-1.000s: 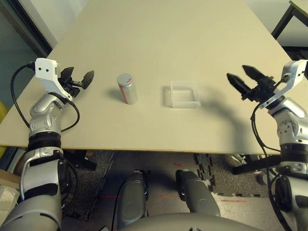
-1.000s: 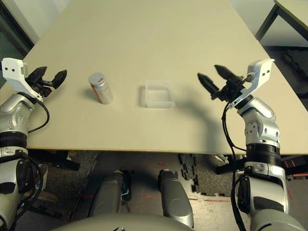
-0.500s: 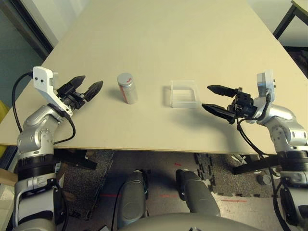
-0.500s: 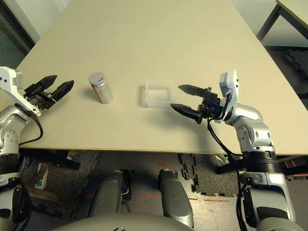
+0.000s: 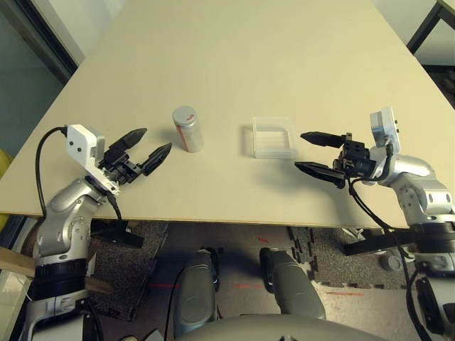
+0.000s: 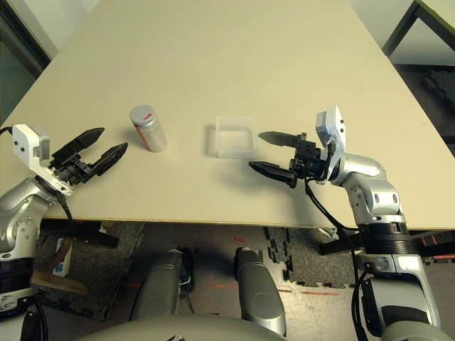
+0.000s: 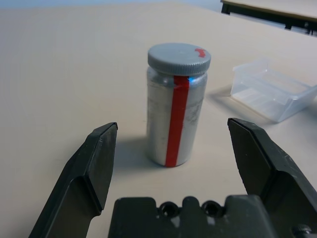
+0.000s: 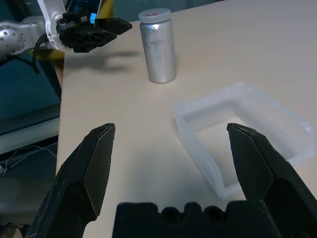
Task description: Pour the medicine from the bottle into the box.
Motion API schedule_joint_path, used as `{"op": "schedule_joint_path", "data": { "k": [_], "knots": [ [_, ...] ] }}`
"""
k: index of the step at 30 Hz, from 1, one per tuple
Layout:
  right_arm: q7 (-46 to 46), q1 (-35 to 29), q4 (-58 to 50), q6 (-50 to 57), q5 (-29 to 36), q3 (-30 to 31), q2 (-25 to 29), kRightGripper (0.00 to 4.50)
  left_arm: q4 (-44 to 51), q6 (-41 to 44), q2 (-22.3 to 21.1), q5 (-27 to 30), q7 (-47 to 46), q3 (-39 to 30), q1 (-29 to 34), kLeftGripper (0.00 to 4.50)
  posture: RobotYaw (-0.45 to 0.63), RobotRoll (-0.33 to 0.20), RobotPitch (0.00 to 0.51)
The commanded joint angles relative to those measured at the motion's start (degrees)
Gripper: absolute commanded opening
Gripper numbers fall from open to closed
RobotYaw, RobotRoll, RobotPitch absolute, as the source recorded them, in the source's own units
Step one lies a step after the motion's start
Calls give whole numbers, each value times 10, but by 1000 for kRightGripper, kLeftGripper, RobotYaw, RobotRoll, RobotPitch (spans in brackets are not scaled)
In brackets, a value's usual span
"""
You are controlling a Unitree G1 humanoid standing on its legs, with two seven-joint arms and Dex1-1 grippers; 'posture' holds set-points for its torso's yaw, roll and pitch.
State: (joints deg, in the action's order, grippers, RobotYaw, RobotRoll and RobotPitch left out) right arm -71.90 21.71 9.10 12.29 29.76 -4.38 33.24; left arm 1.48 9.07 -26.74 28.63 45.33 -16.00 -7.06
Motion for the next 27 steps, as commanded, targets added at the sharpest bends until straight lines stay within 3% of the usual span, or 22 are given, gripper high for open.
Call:
{"op": "schedule_joint_path", "data": {
  "k": [1, 9, 27],
  "knots": [
    [2, -9, -13, 0, -8, 2, 9, 4500, -4, -41, 25, -26, -21, 15, 6, 4468, -60, 0, 200],
    [11, -18, -23, 0, -12, 0, 10, 4500, -57, -113, 64, -69, -57, 39, -21, 4468, -87, 0, 197],
    [25, -29, -39, -2, -15, -5, 13, 4500, -198, -175, 114, -111, -92, 74, -115, 4468, -144, 0, 191]
  ]
}}
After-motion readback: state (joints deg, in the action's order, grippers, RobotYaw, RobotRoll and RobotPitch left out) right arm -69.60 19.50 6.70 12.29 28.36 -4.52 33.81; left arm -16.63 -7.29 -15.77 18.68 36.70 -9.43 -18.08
